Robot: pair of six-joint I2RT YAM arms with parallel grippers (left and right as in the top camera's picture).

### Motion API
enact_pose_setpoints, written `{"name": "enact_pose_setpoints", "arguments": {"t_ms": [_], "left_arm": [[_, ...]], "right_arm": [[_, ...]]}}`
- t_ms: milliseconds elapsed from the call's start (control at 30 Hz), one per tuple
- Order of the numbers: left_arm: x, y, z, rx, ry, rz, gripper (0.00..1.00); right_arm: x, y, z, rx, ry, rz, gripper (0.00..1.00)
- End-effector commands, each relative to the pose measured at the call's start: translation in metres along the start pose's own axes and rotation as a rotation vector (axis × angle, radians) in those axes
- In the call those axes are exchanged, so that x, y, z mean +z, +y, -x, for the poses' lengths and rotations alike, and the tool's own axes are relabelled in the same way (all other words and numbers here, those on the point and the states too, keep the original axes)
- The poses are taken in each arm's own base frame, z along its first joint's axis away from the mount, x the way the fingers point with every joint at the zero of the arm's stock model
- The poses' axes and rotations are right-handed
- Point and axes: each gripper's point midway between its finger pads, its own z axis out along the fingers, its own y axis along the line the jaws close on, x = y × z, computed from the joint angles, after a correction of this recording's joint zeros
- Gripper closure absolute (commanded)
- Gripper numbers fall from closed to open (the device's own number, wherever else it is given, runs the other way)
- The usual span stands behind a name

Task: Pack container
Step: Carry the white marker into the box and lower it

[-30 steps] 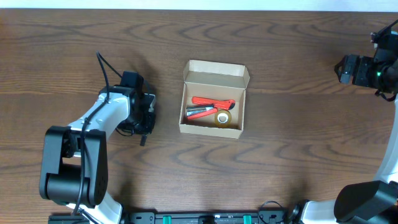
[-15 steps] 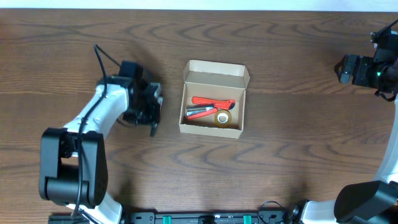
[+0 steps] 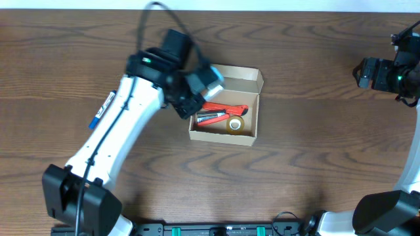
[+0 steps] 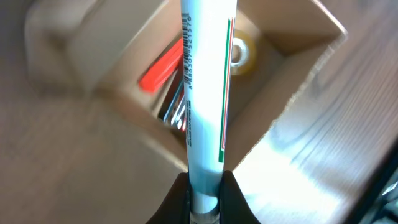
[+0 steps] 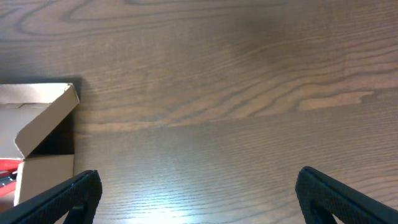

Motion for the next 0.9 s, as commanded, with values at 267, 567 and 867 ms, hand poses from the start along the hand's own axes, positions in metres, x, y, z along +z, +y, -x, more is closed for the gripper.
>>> {"name": "enact_pose_setpoints", "arguments": {"t_ms": [267, 567, 867], "left_arm": [[0.014, 0.008, 0.037, 0.581, 0.043, 0.198, 0.94], [0.064, 0.014, 0.028, 0.629, 0.125, 0.120, 0.94], [0.122, 0.006, 0.015, 0.586, 0.169, -0.010, 0.94]], "right_arm": [[0.002, 0.003, -0.002, 0.001, 0.007, 0.015, 0.01], [0.002, 0.003, -0.001, -0.001, 0.004, 0.015, 0.01], [0.002, 0.004, -0.001, -0.001, 0.005, 0.019, 0.01]]}}
